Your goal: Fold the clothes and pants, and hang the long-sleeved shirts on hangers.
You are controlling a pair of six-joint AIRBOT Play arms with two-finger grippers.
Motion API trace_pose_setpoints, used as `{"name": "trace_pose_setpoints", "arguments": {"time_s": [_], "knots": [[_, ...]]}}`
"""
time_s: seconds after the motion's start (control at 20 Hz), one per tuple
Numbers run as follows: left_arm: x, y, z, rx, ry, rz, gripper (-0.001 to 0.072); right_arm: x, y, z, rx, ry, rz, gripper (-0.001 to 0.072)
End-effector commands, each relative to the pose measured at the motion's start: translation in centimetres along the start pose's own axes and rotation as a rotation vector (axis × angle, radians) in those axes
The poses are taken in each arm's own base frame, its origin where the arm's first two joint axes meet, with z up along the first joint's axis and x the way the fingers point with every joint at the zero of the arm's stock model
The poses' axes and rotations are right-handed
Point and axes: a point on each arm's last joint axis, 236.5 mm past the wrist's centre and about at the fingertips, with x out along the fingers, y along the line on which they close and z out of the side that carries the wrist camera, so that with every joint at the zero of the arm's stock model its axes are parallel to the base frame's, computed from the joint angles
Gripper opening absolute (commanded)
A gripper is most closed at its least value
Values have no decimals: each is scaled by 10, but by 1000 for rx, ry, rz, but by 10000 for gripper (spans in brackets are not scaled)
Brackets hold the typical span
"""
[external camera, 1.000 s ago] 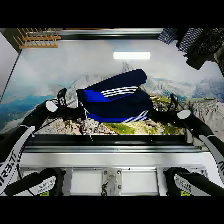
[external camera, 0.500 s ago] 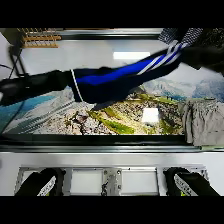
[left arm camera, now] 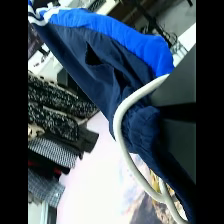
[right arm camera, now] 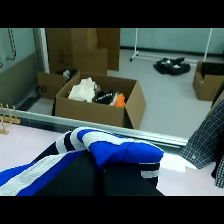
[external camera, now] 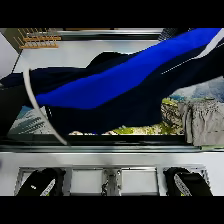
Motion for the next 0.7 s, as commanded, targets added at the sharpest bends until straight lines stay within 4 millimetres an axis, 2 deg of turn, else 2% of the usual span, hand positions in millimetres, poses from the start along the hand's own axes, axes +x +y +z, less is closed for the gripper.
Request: {"name": "trace_pose_setpoints", "arguments": {"time_s": [0.0, 0.05, 0.15, 0.25, 0.4, 0.5, 0.55, 0.65], "knots": [[2, -5, -7, -80, 36, -18, 11, 2, 7, 13, 31, -50, 33, 1], [17, 7, -16, -98, 86, 10, 11, 18, 8, 3, 62, -21, 56, 1], [51, 57, -41, -104, 218, 156, 11, 64, 5, -31, 134, 77, 98, 1], [83, 130, -70, -123, 355, 377, 11, 120, -9, -92, 214, 242, 100, 0], [139, 237, -108, -116, 486, 612, 11, 196, -33, -211, 314, 504, 76, 1], [175, 302, -132, -176, 514, 684, 11, 231, -50, -280, 348, 612, 43, 1], [190, 340, -144, -201, 528, 726, 11, 243, -56, -306, 368, 644, 30, 1], [208, 392, -160, -276, 559, 761, 11, 258, -63, -332, 386, 660, 12, 0]]}}
